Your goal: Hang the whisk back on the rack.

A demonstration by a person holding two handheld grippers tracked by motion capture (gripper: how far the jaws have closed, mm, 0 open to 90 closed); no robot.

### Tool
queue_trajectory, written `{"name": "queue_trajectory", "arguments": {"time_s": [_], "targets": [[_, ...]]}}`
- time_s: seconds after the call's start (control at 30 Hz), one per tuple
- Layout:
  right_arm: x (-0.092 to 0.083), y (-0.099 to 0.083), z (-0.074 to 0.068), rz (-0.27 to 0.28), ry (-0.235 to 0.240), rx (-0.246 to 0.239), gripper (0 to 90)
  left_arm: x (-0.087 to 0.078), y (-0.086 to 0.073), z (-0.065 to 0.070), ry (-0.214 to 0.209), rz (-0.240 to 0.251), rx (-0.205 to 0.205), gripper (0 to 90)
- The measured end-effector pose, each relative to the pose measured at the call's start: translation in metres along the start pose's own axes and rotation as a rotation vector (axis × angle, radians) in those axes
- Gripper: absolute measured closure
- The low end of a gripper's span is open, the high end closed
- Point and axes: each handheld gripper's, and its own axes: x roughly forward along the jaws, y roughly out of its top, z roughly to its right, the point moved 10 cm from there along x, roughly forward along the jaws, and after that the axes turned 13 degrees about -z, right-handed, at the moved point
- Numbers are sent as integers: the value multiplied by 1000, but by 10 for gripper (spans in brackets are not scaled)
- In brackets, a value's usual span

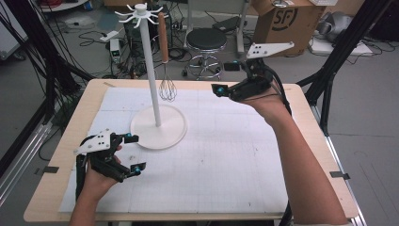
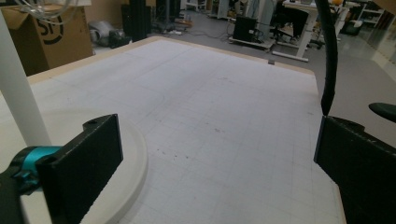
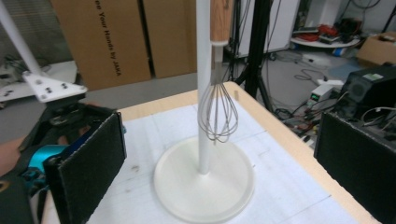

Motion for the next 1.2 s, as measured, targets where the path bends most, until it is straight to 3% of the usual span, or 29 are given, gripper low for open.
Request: {"name": "queue_trajectory", "arguments": {"time_s": [0.3,0.57,0.87,0.93,1.2], "targets": [[-15,-37,-3,8,-11,29,3,3,-1,1,-4,-6,1,17],[-27,-79,-1,-6,-69,47,3,6,-3,1,-6,-20,-3,17],[-32,-125,1,-16,-98,84,4,8,-5,1,-7,-27,-6,17],[-34,-134,-2,-10,-90,108,4,8,-6,0,-5,-31,-7,17],[-35,-171,-10,-15,-105,127,3,9,-6,1,-9,-34,-6,17]]}}
